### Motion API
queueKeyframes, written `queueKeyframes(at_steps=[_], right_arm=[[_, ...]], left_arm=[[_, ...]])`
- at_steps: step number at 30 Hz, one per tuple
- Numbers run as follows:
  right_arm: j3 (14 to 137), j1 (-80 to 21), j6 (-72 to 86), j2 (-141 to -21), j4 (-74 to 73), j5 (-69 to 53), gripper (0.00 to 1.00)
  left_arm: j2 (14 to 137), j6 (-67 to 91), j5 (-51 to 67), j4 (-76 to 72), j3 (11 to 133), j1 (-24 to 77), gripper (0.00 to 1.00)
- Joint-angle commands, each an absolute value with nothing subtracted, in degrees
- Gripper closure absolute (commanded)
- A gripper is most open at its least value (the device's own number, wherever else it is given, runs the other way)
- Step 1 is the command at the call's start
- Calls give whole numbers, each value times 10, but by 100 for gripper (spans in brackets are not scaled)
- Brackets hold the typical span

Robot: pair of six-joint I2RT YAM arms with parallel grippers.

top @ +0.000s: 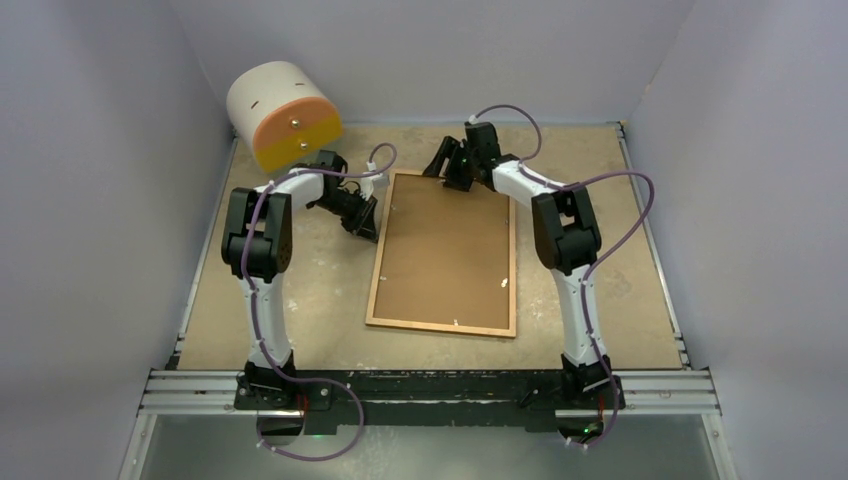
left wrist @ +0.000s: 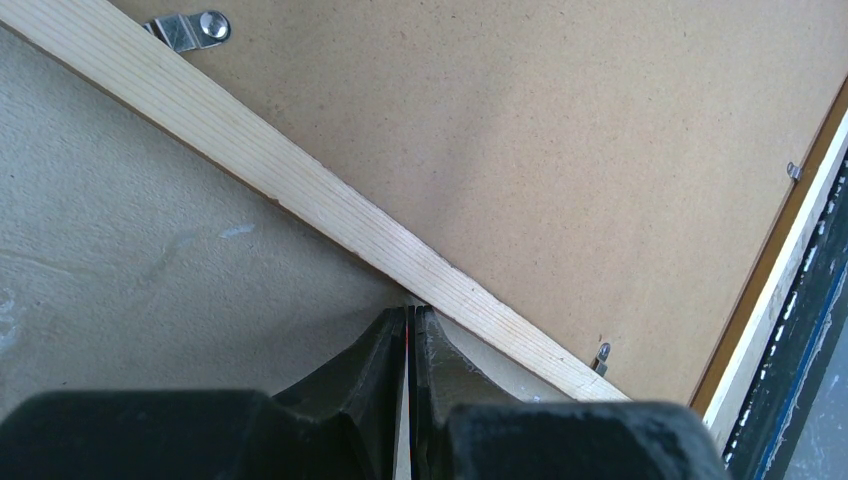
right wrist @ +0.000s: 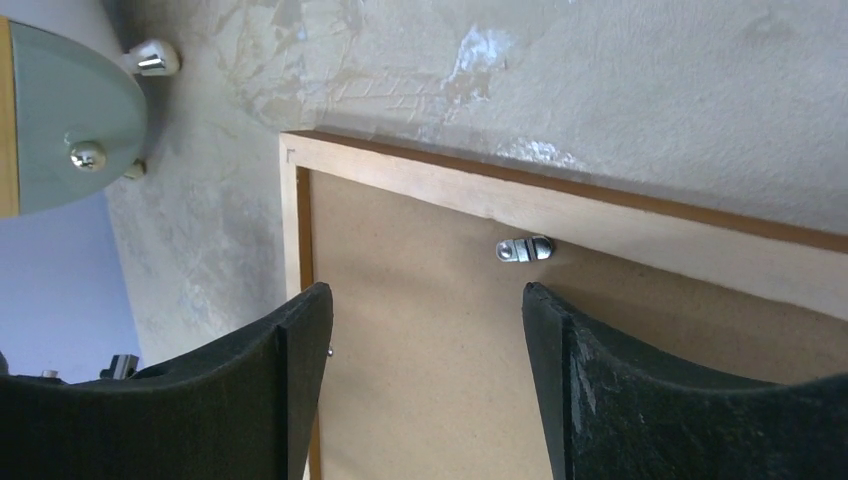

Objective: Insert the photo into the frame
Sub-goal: Install the photo frame at the center of the board.

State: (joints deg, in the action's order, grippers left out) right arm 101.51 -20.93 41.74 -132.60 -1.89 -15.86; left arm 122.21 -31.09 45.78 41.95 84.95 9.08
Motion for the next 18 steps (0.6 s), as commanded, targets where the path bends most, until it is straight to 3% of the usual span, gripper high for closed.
queueKeyframes(at_steps=[1, 18], right_arm=[[1047, -207, 414, -1339, -33, -140, 28], [1050, -207, 460, -1366, 4, -144, 33]], left_arm=[[1217, -331, 423, 421, 840, 98, 90], [1219, -340, 420, 424, 839, 102, 91]])
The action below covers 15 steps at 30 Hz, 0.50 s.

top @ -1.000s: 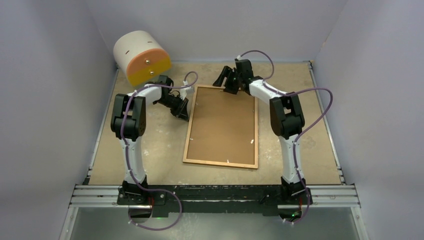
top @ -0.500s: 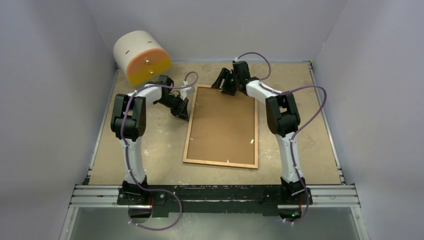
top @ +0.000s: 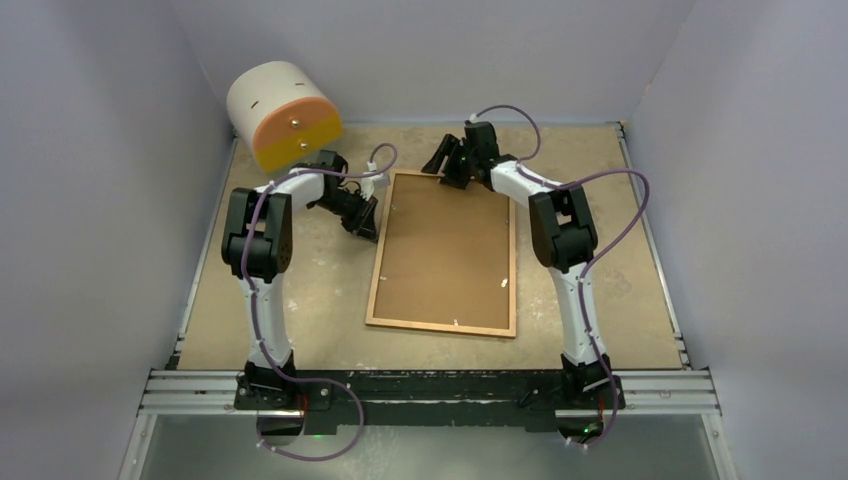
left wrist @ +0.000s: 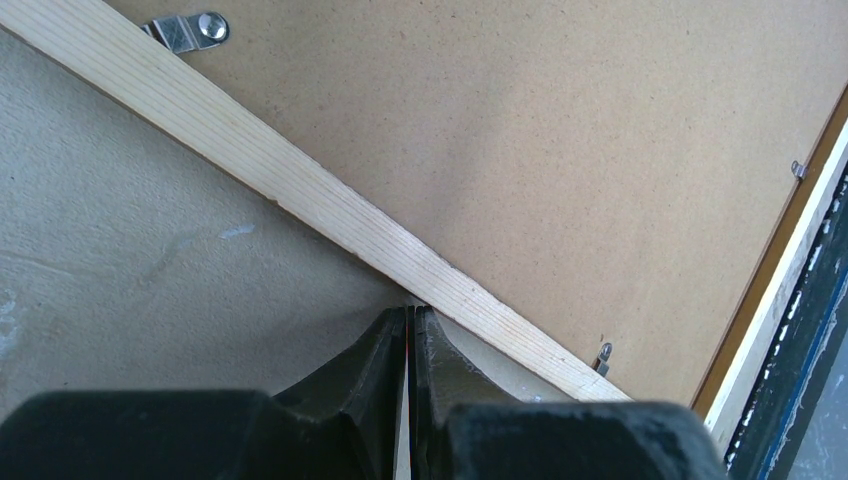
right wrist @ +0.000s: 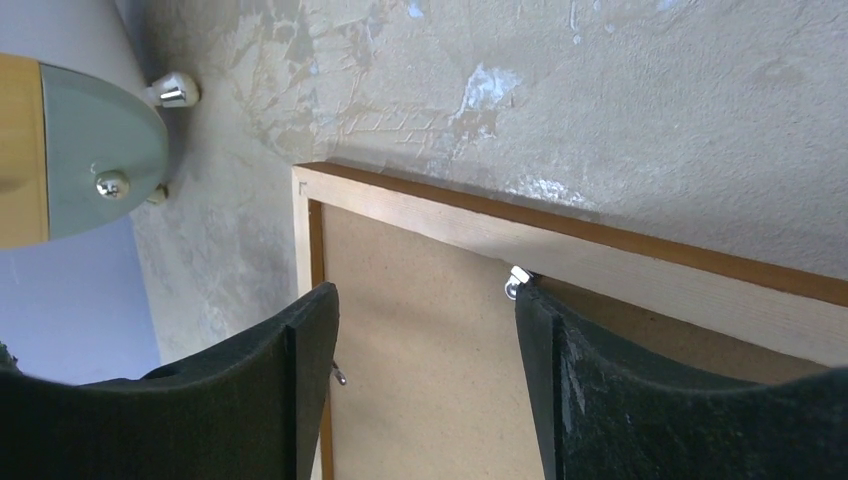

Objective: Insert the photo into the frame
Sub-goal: Install the photo frame at the center of the board.

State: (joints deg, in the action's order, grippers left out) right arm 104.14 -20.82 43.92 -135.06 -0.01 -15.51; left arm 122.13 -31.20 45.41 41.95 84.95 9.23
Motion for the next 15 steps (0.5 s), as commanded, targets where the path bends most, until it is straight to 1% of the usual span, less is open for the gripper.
queueKeyframes(at_steps=[1, 10, 15], right_arm=[[1049, -207, 464, -1366, 13, -138, 33], [1047, -207, 483, -1368, 34, -120, 36], [1008, -207, 472, -1329, 27, -107, 36]], left_arm=[[1220, -340, 420, 424, 839, 102, 91], [1220, -347, 415, 426, 838, 102, 91], [1219, -349, 413, 426, 835, 102, 91]])
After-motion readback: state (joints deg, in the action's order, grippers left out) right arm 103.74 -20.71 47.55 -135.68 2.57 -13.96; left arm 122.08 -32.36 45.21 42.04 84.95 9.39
